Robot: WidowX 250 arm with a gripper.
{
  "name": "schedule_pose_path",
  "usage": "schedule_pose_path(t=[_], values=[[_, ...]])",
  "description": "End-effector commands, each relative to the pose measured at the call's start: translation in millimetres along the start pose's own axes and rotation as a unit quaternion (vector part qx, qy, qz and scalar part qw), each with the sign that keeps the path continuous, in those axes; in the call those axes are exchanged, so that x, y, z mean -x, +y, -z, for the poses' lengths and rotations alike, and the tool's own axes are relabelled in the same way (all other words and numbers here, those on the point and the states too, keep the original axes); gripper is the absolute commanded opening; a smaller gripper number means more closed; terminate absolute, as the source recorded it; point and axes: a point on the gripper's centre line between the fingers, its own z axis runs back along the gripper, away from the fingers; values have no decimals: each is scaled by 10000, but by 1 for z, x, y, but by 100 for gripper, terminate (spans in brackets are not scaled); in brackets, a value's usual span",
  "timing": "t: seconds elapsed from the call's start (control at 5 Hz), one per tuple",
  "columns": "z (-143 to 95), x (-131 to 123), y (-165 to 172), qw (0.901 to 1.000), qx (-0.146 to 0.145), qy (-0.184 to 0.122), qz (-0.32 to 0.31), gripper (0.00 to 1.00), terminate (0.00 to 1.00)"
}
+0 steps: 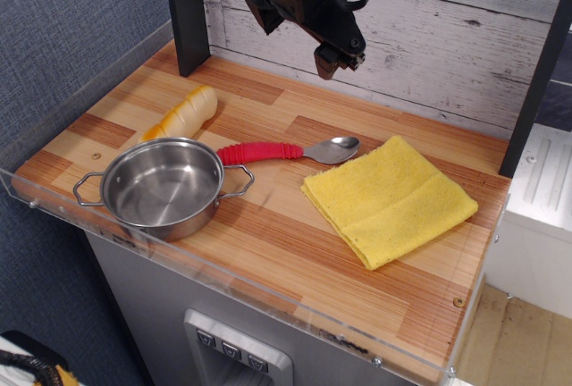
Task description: Slide the towel into the fork and bread
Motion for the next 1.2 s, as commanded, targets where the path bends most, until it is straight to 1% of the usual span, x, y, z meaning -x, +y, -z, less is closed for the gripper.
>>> schedule_pose_path(t=[0.0,0.2,0.4,0.6,0.8,1.0], values=[[0,0,0,10000,0,0,0,100,0],[-5,-17,8,9998,21,-116,-139,100,0],[-10,-31,23,9989,18,-309,-360,100,0],[-1,-33,39,9914,448,-305,-1191,100,0],[7,-30,41,9701,1055,-292,-2168,100,0],[29,-25,27,9597,1451,-104,-2404,100,0]])
